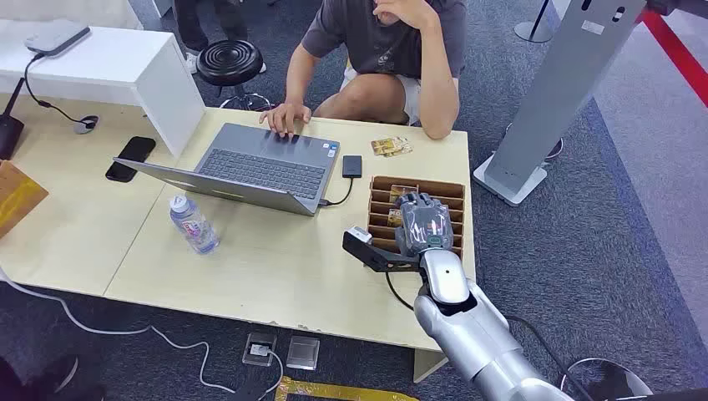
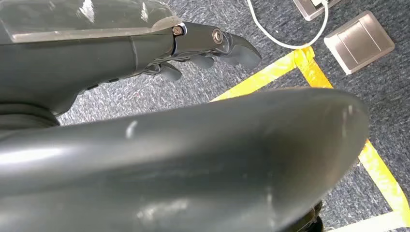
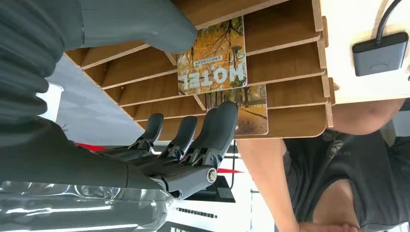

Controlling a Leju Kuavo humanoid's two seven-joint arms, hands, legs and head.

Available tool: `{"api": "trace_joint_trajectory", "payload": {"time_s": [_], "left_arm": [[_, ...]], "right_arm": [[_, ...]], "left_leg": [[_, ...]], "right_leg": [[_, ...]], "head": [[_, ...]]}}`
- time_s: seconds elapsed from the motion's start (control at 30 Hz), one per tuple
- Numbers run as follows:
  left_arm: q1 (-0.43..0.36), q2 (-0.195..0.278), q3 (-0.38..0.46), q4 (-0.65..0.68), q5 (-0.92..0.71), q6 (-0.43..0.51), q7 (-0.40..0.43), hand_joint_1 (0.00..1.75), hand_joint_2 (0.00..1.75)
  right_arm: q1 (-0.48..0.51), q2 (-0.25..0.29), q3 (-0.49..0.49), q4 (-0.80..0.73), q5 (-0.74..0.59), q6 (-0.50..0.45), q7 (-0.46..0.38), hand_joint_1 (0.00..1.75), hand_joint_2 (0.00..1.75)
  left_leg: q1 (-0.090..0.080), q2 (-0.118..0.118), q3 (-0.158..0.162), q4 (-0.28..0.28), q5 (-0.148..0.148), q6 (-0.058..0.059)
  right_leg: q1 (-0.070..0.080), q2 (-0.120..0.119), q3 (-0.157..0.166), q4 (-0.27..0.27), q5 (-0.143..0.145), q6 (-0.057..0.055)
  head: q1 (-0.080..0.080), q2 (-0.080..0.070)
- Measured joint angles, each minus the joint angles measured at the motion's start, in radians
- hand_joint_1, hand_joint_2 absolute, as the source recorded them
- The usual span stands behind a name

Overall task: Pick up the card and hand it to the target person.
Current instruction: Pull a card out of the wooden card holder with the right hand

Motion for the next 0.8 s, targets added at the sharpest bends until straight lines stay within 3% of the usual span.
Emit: {"api": "trace_joint_trajectory", "payload": {"time_s": [0.67,0.8], "left_arm": [[-0.001,0.000,0.000,0.000,-0.006,0.000,0.007,0.00,0.00],[-0.001,0.000,0.000,0.000,-0.006,0.000,0.007,0.00,0.00]], "right_arm": [[-0.019,0.010,-0.004,0.067,0.012,-0.023,0.021,0.65,1.75],[-0.019,0.010,-0.008,0.072,0.014,-0.023,0.021,0.72,1.75]], "left_leg": [[0.000,0.000,0.000,0.000,0.000,0.000],[0.000,0.000,0.000,0.000,0.000,0.000]], "right_leg": [[0.000,0.000,0.000,0.000,0.000,0.000],[0.000,0.000,0.000,0.000,0.000,0.000]], "head": [[0.000,0.000],[0.000,0.000]]}}
